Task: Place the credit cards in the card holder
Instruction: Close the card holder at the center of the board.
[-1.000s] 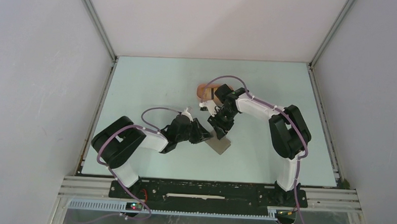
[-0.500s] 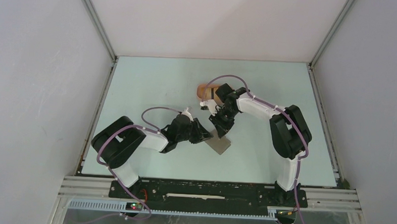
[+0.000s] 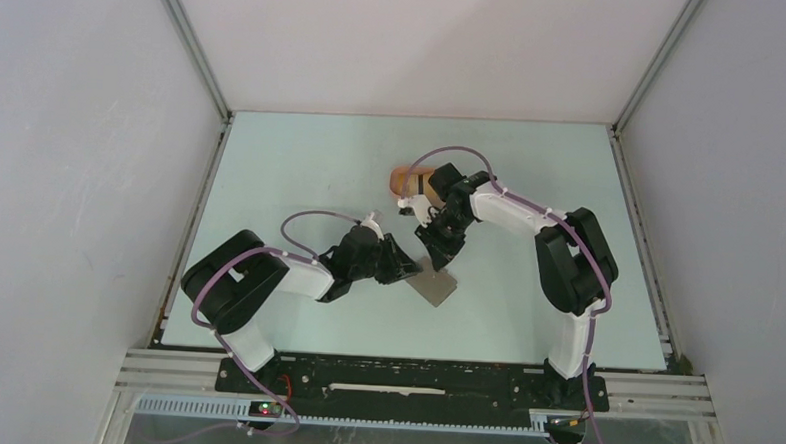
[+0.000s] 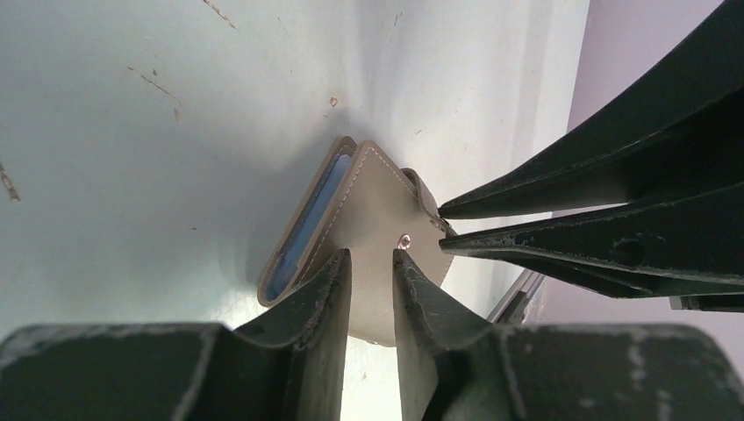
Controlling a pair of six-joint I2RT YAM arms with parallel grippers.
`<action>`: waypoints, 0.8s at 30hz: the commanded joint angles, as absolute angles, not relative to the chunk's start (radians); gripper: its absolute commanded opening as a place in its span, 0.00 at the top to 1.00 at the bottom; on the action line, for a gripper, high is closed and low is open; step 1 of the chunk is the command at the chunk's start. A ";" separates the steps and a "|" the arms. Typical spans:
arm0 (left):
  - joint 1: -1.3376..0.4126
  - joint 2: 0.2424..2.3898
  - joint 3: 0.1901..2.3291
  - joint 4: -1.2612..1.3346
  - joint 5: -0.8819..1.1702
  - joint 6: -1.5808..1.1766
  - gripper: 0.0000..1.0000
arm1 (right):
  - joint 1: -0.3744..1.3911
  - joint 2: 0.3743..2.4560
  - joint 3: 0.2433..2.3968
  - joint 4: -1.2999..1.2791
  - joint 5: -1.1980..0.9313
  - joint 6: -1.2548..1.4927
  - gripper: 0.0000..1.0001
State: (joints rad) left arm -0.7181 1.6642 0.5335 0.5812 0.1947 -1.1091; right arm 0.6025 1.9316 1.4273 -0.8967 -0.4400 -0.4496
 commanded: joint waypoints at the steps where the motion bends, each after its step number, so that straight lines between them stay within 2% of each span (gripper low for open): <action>1: -0.724 1.676 0.572 0.546 0.170 -1.069 0.71 | 0.597 1.871 1.464 -0.914 -0.461 -0.453 0.71; 8: -0.725 1.677 0.574 0.543 0.169 -1.069 0.71 | 0.585 1.853 1.465 -0.923 -0.440 -0.463 0.69; 16: -0.725 1.677 0.577 0.540 0.170 -1.067 0.71 | 0.581 1.868 1.468 -0.927 -0.427 -0.462 0.77; 20: -0.726 1.677 0.577 0.540 0.171 -1.067 0.71 | 0.581 1.862 1.461 -0.915 -0.413 -0.460 0.68; 24: -0.726 1.680 0.579 0.540 0.173 -1.065 0.71 | 0.580 1.847 1.450 -0.893 -0.396 -0.454 0.64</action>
State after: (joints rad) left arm -0.7216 1.6646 0.5388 0.5732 0.1944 -1.0985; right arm 0.5835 1.8980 1.4300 -0.9150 -0.4179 -0.4519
